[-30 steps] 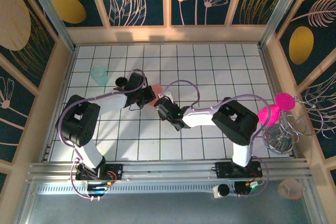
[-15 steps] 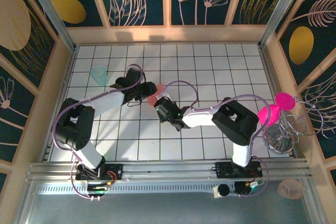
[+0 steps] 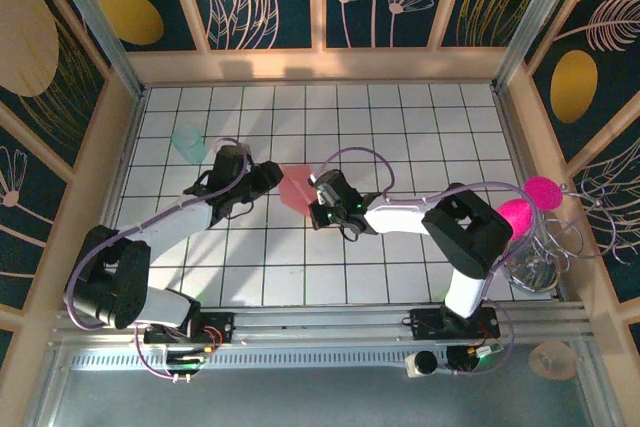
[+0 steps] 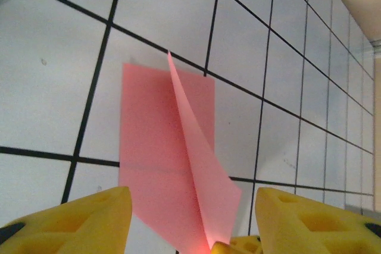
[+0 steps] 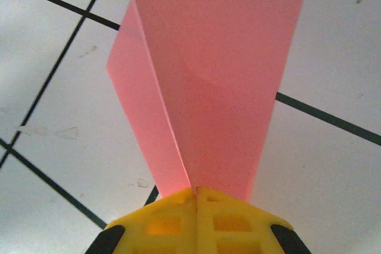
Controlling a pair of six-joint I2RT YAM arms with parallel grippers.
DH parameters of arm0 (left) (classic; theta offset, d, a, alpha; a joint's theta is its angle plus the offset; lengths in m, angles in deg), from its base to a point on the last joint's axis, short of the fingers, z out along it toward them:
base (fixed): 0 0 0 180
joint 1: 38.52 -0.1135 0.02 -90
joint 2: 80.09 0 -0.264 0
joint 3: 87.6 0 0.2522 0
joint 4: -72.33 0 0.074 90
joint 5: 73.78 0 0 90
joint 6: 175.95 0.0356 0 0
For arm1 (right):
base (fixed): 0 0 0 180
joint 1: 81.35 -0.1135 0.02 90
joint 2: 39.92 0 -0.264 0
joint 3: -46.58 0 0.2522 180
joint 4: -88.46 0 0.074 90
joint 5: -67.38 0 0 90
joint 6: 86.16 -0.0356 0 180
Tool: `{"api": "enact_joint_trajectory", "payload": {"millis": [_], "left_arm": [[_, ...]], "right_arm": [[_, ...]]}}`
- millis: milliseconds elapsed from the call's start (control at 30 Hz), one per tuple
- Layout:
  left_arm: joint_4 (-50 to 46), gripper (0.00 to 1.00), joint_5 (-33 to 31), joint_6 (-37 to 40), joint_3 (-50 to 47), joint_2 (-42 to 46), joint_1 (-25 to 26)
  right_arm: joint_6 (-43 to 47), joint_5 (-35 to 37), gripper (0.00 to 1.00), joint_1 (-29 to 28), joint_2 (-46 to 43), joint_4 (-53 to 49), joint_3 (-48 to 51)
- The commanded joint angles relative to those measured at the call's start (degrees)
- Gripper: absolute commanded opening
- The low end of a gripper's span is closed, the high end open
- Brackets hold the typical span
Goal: Fold a paper plane with a square sheet of paper (pick it up from the middle)
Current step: Fourth fold the wing at the center of the table.
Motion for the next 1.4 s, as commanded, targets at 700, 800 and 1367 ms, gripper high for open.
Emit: {"api": "enact_joint_trajectory", "payload": {"millis": [700,800,1367], "left_arm": [[29.74,0.52,14.85,-7.76,-11.98,-9.05,4.05],[30.60,0.52,15.59,-7.83,-11.93,-10.21,4.29],[20.35,0.53,12.80,-3.24,-5.34,-14.93,5.98]], "right_arm": [[-10.41,-24.82,0.00,8.43,-2.10,16.99,9.83],[-11.82,-26.78,0.00,9.28,-1.85,19.21,10.90],[-14.54,-31.31,0.00,10.98,0.89,22.74,12.60]]}}
